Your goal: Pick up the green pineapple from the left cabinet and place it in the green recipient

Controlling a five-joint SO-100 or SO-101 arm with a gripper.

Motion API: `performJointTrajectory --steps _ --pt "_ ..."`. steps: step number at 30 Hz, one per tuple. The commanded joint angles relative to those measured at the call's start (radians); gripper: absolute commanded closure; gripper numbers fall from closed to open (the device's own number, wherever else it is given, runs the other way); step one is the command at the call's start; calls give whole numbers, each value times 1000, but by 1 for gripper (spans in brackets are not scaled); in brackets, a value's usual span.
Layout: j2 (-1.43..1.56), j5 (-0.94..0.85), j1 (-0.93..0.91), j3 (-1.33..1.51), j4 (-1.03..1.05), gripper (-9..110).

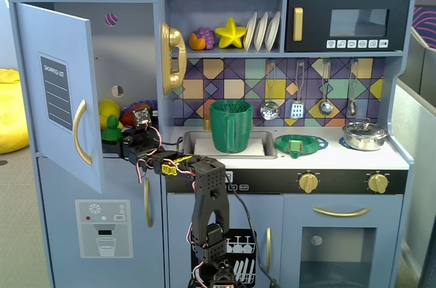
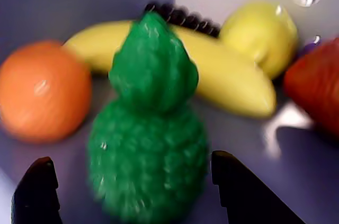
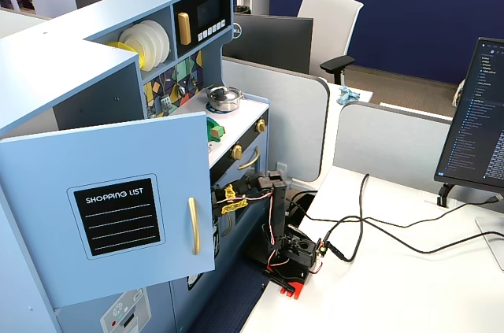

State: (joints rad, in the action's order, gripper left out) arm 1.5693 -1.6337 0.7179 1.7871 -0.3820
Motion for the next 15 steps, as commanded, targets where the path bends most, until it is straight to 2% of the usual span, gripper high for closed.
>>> performJointTrajectory --steps 1,5,10,15 --pt "-31 6 -26 -147 -5 71" --pt "-46 3 -31 -160 38 78" --pt "-12 -46 -25 -120 126 101" --pt "57 -84 8 -94 117 101"
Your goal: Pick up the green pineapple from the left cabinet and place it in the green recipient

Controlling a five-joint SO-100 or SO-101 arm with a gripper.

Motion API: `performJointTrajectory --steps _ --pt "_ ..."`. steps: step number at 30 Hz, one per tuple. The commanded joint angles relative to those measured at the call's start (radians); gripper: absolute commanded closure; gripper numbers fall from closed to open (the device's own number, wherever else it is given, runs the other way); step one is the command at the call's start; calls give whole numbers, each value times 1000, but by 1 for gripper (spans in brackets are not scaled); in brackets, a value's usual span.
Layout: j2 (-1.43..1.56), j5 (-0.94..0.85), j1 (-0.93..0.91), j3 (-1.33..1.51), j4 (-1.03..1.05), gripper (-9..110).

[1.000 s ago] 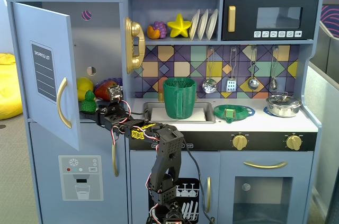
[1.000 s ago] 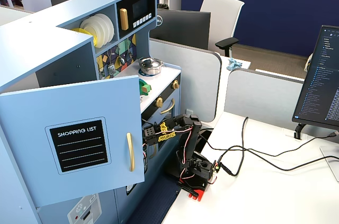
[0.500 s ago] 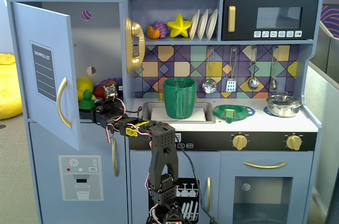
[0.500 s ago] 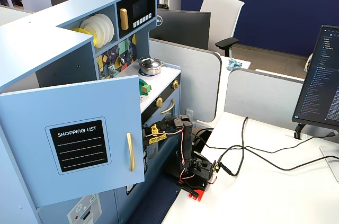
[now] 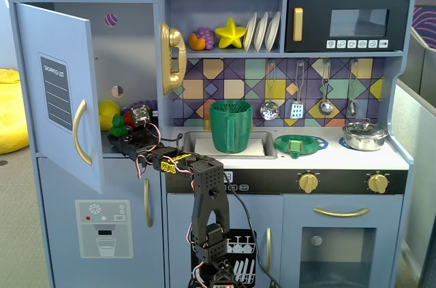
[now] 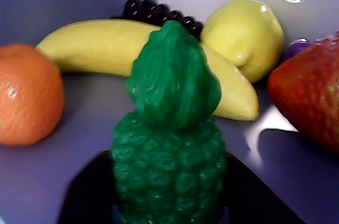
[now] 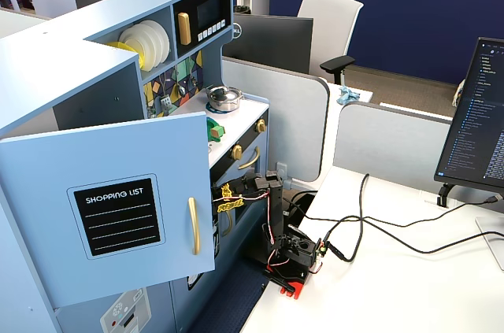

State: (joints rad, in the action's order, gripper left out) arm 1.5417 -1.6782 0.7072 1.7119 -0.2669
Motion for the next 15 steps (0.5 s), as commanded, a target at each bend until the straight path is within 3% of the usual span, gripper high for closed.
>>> performJointTrajectory --steps 1,7,11,15 --pt "110 -71 29 -18 2 101" --pt "416 -347 138 78 123 101" --pt "713 -336 181 264 229 101" --pt "974 -267 69 413 382 101"
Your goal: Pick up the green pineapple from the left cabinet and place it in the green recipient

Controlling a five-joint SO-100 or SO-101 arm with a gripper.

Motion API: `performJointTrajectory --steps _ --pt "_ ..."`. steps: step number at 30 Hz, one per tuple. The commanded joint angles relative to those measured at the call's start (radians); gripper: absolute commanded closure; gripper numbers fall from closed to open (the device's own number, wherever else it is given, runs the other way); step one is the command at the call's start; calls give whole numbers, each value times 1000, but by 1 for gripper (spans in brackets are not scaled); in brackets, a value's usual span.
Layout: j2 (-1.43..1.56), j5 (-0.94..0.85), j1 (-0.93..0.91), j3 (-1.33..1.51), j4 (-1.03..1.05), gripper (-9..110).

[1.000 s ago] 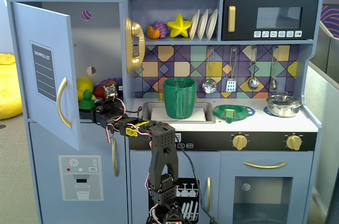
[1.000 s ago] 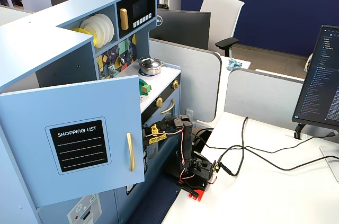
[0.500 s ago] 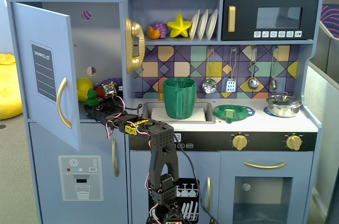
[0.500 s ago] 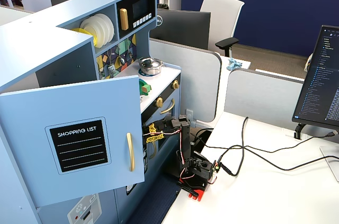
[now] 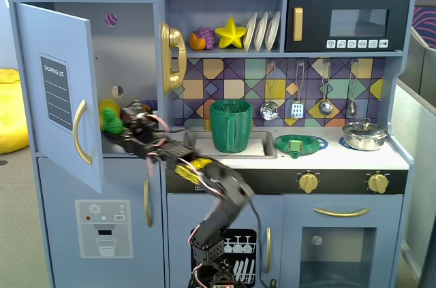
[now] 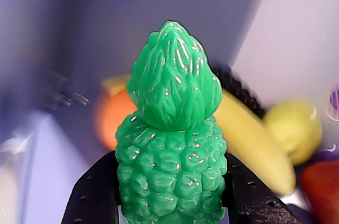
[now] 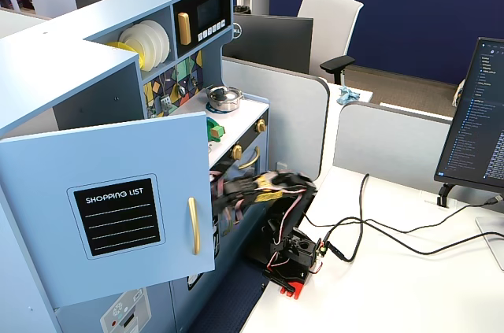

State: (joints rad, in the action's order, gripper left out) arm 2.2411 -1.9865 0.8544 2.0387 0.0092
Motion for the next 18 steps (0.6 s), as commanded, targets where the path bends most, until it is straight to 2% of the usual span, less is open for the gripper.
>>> performJointTrajectory --steps 1,5,9,18 --pt "331 60 -129 110 158 101" --pt "514 158 -311 87 357 101" --pt "554 242 -499 -60 491 101" --pt "146 342 -844 -497 468 101"
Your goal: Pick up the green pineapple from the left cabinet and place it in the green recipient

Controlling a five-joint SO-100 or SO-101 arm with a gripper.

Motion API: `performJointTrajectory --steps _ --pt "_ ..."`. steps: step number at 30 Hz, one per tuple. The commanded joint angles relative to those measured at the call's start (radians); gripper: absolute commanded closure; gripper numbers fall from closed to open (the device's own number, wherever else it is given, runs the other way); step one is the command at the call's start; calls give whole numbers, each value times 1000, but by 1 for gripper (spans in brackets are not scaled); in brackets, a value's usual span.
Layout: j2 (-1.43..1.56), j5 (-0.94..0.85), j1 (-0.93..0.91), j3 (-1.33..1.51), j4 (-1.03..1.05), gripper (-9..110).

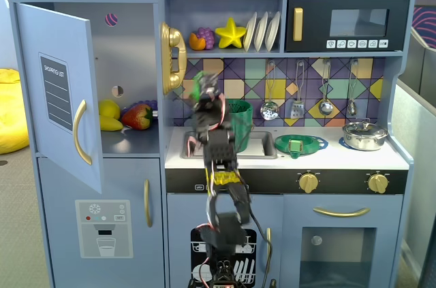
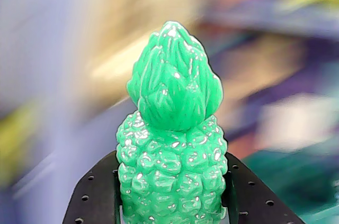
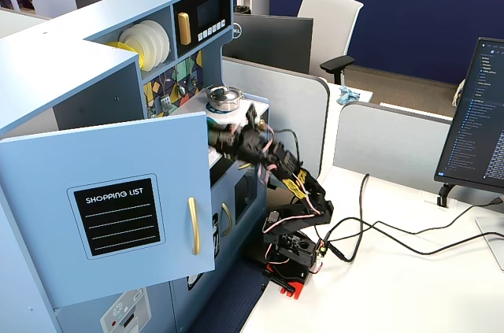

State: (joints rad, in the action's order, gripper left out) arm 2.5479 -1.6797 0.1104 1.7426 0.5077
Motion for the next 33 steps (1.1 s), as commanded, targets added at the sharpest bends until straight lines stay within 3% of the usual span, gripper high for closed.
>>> performJointTrajectory --steps 1,8,22,28,33 --pt "-213 40 -124 -239 -37 101" --pt "-440 -41 -121 -362 -94 101" --pt "-822 -12 -173 -603 -66 101" --pt "-827 80 -173 -604 -26 82" --pt "-828 87 -172 -606 -23 78"
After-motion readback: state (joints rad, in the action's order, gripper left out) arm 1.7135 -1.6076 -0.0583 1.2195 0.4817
